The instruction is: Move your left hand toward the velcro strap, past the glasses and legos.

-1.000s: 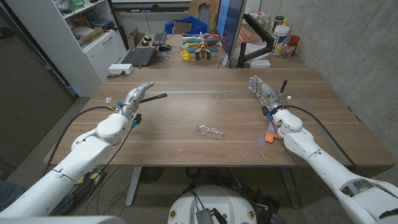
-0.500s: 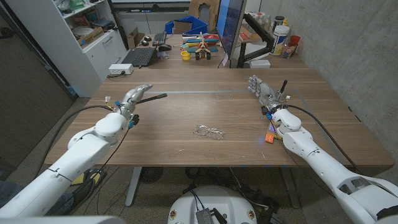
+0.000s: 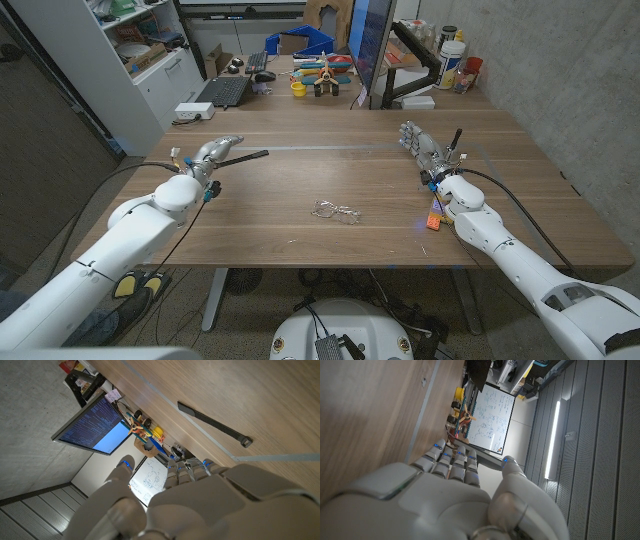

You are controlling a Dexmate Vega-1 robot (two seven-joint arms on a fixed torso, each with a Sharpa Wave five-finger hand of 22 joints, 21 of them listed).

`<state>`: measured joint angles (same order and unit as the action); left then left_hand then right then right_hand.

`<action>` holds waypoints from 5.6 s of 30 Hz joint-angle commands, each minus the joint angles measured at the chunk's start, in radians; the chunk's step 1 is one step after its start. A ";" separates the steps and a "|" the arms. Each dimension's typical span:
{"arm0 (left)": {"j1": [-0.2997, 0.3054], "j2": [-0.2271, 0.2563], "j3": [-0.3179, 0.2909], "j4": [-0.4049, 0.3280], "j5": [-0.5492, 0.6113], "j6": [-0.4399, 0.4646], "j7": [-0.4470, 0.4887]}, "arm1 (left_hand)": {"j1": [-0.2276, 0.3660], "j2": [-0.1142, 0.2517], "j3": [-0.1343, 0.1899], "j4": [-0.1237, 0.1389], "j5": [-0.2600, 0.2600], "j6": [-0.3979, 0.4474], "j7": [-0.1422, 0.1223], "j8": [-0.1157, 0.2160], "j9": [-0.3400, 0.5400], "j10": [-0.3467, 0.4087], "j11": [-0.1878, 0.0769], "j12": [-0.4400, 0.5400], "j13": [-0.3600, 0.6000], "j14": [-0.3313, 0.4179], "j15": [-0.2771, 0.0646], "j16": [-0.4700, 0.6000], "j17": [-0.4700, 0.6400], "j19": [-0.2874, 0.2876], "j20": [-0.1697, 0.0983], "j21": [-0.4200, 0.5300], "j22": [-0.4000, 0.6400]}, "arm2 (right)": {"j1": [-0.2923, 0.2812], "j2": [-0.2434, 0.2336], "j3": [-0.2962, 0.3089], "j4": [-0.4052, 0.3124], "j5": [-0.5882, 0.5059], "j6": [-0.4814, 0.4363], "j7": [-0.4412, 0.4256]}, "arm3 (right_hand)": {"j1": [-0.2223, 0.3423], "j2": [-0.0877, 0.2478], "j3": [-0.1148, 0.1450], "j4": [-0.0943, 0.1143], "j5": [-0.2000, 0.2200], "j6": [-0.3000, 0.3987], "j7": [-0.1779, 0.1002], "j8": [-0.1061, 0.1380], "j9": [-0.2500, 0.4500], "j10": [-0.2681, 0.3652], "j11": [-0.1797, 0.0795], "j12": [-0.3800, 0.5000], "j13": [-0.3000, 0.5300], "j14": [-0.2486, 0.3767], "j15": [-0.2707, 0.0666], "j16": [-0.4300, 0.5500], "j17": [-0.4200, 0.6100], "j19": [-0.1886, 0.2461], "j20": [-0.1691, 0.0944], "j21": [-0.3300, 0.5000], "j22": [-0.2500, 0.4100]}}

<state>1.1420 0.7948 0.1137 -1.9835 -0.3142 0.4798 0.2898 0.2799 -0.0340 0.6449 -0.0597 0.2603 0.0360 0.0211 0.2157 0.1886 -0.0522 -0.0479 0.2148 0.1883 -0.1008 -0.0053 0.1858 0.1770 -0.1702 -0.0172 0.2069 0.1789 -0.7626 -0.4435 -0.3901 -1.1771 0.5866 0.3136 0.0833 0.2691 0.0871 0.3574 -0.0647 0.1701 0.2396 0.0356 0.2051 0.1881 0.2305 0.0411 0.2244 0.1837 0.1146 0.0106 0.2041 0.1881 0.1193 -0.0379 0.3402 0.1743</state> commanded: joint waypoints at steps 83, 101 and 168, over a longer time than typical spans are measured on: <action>-0.434 0.094 0.388 0.036 0.336 0.574 -0.179 | 0.132 -0.009 0.003 -0.081 0.008 -0.004 -0.061 -0.005 0.005 0.028 -0.040 0.002 0.007 0.018 -0.014 0.005 0.002 0.024 0.049 0.006 0.003 | 0.013 0.019 -0.002 0.034 0.000 0.011 -0.021 | -0.004 0.013 -0.005 -0.008 0.005 0.018 -0.004 -0.005 0.003 0.021 -0.007 -0.002 0.002 0.026 -0.009 -0.005 0.003 0.021 -0.017 -0.030 0.005; -0.510 0.080 0.451 0.140 0.382 0.551 -0.252 | 0.159 -0.014 0.003 -0.092 0.011 0.005 -0.065 -0.003 0.005 0.031 -0.047 0.001 0.008 0.022 -0.013 0.004 0.002 0.028 0.060 0.005 0.004 | 0.018 0.024 -0.004 0.040 -0.006 0.010 -0.034 | -0.005 0.013 -0.005 -0.009 0.005 0.019 -0.006 -0.006 0.003 0.023 -0.008 -0.002 0.002 0.027 -0.009 -0.006 0.003 0.024 -0.016 -0.036 0.005; -0.625 0.016 0.532 0.360 0.441 0.481 -0.370 | 0.196 -0.030 -0.009 -0.091 0.016 0.039 -0.072 0.003 0.007 0.050 -0.053 0.003 0.010 0.028 -0.015 0.003 0.004 0.028 0.063 0.003 0.006 | 0.033 0.030 -0.014 0.041 -0.030 0.007 -0.055 | -0.006 0.014 -0.004 -0.012 0.005 0.025 -0.008 -0.006 0.003 0.031 -0.009 -0.003 0.002 0.038 -0.011 -0.007 0.003 0.032 -0.016 -0.055 0.006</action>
<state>0.5110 0.8107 0.6493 -1.6228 0.1295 0.9483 -0.0797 0.4670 -0.0632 0.6397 -0.1505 0.2671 0.0628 -0.0519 0.2157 0.1930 -0.0094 -0.0980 0.2149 0.1930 -0.0782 -0.0181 0.1858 0.1794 -0.1398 0.0416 0.2080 0.1841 -0.7367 -0.4188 -0.3997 -1.1499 0.5587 0.3146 0.0207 0.2638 0.0925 0.3491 -0.0730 0.1697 0.2574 0.0248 0.1984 0.1880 0.2519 0.0304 0.2244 0.1836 0.1395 -0.0002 0.1999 0.1881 0.1457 -0.0356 0.2881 0.1743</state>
